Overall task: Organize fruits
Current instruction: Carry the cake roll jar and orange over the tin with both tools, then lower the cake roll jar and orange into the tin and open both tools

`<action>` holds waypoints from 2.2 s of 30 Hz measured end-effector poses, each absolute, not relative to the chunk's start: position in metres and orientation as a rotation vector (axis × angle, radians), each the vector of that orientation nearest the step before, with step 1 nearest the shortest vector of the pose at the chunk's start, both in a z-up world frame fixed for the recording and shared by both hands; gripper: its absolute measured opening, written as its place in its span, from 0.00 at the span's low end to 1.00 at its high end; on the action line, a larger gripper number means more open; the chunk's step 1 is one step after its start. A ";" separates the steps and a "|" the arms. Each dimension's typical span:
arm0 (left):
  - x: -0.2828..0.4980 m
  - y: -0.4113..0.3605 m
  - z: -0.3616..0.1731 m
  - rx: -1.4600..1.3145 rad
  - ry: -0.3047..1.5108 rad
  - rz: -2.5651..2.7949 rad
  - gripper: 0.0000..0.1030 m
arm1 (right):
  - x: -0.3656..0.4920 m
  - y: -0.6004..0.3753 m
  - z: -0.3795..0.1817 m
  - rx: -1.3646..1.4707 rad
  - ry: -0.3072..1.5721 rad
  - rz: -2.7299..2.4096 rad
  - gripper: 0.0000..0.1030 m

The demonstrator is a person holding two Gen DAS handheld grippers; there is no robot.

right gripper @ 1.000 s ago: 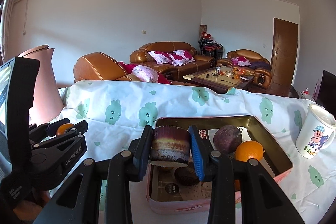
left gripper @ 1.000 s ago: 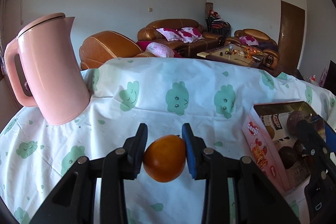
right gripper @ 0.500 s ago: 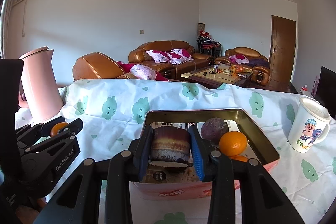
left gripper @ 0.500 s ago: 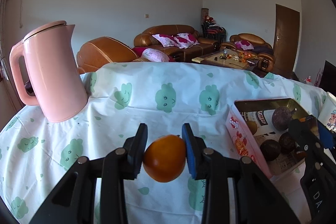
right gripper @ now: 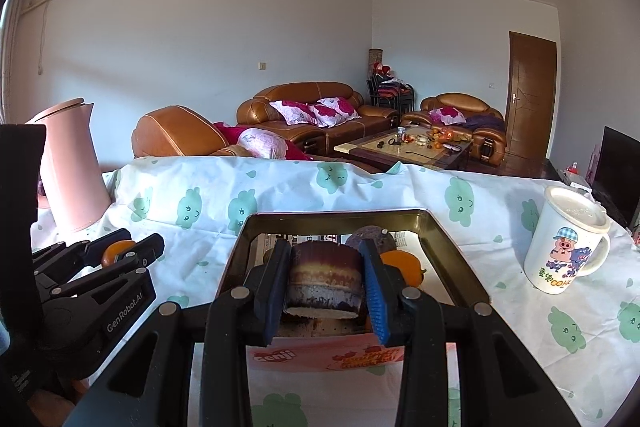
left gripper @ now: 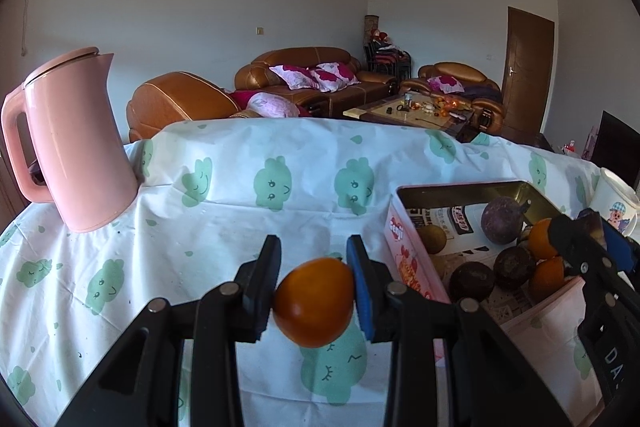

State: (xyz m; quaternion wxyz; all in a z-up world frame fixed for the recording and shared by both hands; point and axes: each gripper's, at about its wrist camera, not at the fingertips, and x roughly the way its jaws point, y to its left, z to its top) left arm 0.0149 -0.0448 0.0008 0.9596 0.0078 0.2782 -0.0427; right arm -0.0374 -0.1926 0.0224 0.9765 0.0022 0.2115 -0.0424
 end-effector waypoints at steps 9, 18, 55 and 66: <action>0.010 -0.063 0.003 0.023 0.548 -0.102 0.35 | -0.047 -0.212 0.029 0.013 0.402 -0.100 0.36; 0.006 -0.088 0.008 0.038 0.529 -0.138 0.35 | -0.055 -0.222 0.032 -0.006 0.381 -0.120 0.36; 0.057 -0.148 0.009 0.025 0.591 -0.243 0.35 | -0.016 -0.283 0.037 0.086 0.410 -0.250 0.36; 0.072 -0.154 -0.006 0.053 0.653 -0.234 0.35 | 0.023 -0.285 0.014 0.192 0.550 -0.078 0.37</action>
